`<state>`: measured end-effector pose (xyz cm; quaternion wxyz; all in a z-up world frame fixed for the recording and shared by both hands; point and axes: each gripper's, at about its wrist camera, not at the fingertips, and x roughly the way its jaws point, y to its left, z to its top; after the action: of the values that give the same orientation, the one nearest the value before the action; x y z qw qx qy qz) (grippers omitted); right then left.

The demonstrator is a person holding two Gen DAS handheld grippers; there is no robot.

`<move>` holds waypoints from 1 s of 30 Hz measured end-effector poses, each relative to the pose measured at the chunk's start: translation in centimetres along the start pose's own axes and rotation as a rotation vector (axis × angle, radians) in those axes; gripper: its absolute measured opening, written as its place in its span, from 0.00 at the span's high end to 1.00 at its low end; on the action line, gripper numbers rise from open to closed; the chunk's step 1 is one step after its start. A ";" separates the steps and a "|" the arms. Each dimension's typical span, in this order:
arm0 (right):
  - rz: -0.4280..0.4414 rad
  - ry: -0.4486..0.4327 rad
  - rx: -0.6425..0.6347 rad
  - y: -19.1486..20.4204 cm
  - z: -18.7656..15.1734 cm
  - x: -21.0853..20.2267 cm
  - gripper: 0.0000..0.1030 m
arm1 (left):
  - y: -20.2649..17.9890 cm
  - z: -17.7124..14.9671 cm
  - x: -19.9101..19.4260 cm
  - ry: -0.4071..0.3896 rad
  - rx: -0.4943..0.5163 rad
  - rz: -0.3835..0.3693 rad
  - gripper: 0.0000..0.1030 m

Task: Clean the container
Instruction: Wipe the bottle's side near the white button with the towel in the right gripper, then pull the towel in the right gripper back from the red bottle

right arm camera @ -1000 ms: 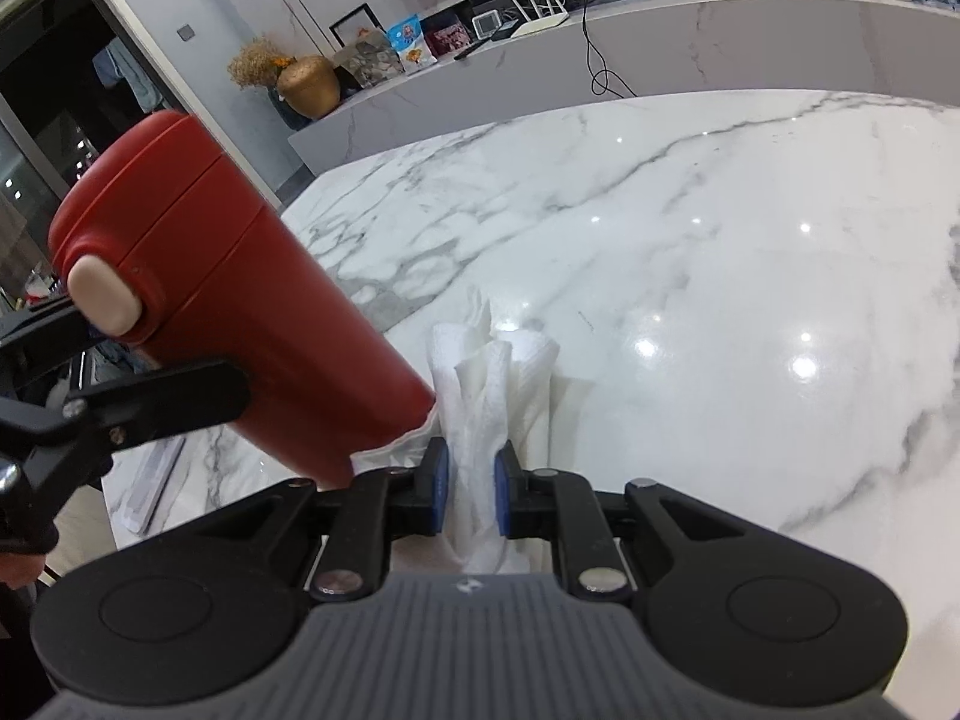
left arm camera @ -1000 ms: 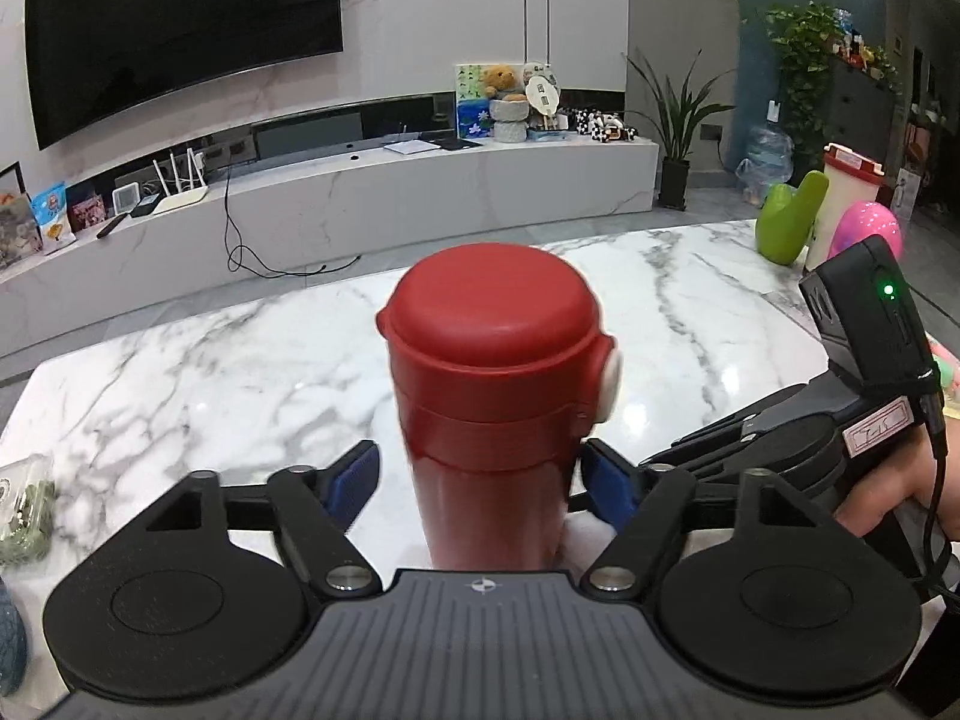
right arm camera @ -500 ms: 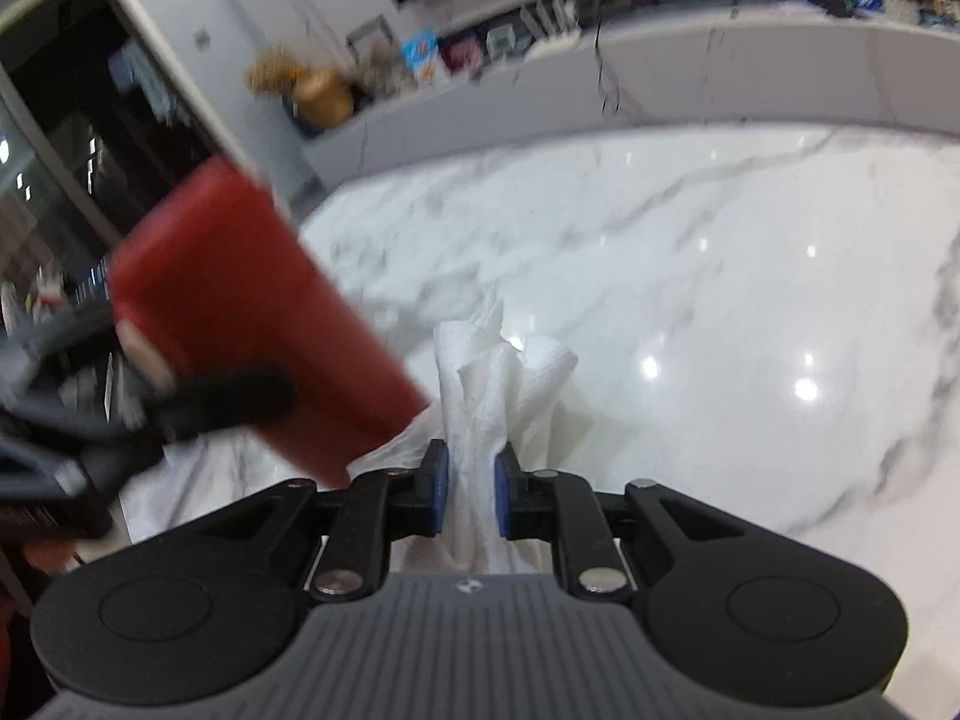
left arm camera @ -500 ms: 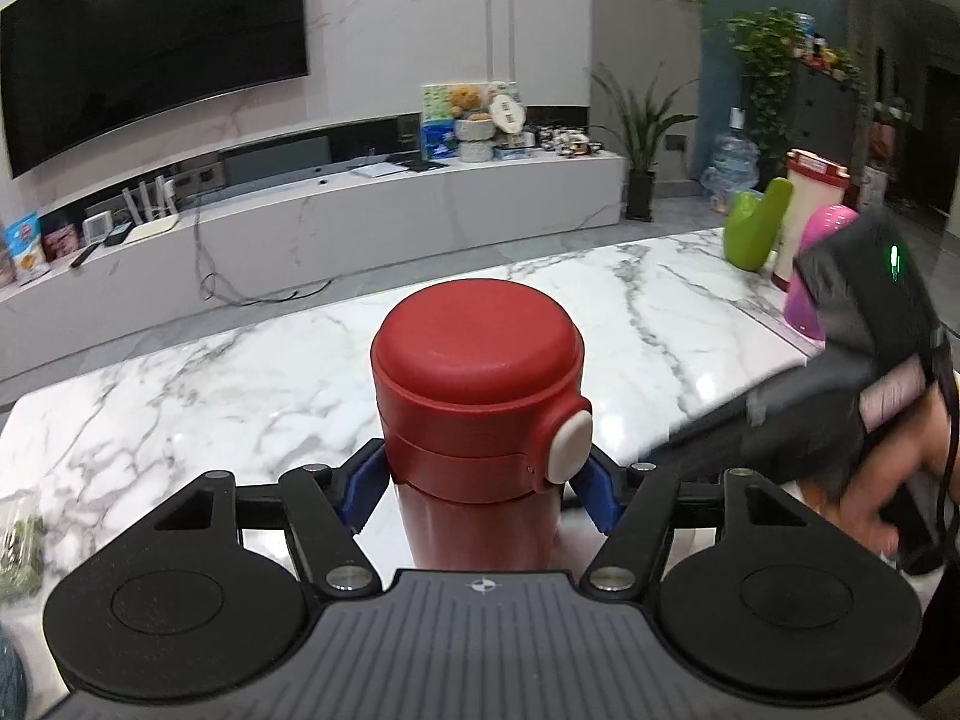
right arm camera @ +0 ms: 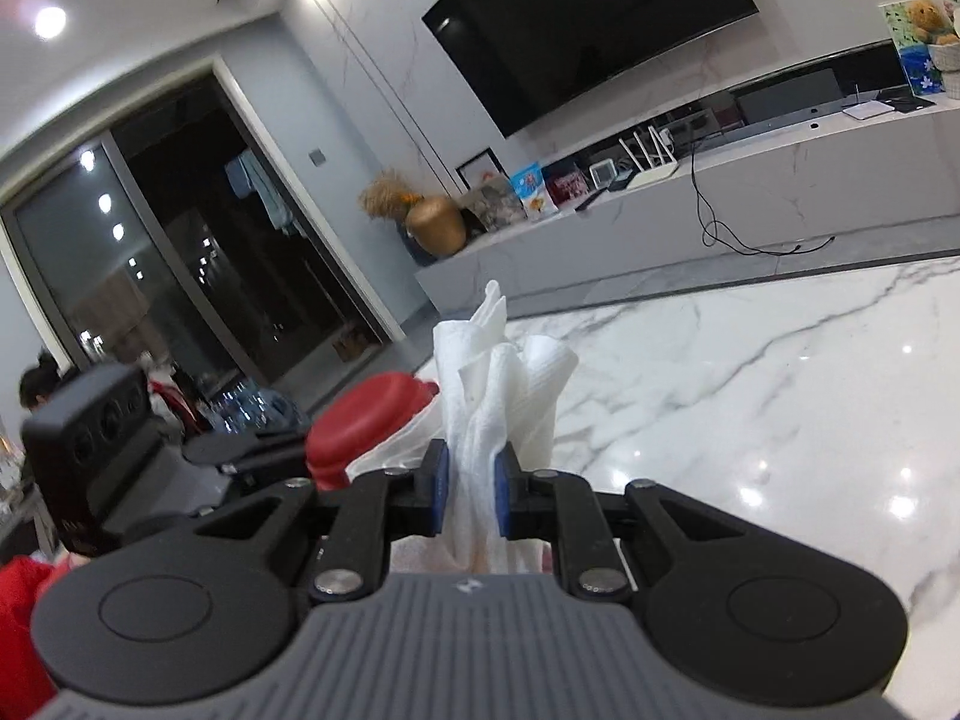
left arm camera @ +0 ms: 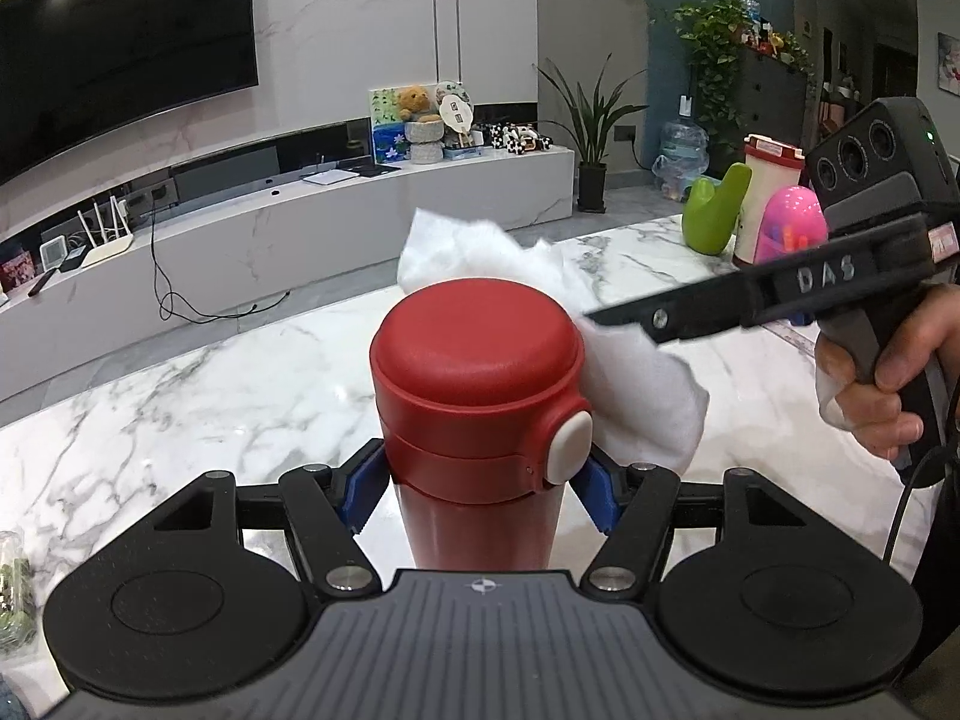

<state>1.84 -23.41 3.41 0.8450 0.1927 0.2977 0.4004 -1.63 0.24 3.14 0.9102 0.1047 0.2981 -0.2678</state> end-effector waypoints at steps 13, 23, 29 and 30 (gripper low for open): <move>-0.160 0.218 0.019 -1.9 -3.2 4.4 0.83 | 0.4 -0.1 0.1 0.004 -0.011 0.010 0.39; -0.216 0.301 0.039 -2.3 -4.9 5.9 0.83 | -0.7 -0.3 0.4 0.037 -0.117 0.118 0.35; -0.216 0.302 0.044 -2.4 -4.5 6.4 0.83 | -2.1 -0.4 0.7 0.038 -0.177 0.233 0.36; -0.217 0.303 0.042 -2.3 -4.4 6.4 0.83 | -2.2 -0.3 0.6 0.032 -0.175 0.247 0.36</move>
<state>3.42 -19.33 -3.43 0.8245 0.1147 0.4488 0.3252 -2.55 -1.75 2.46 0.9370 0.0649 0.3197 -0.1252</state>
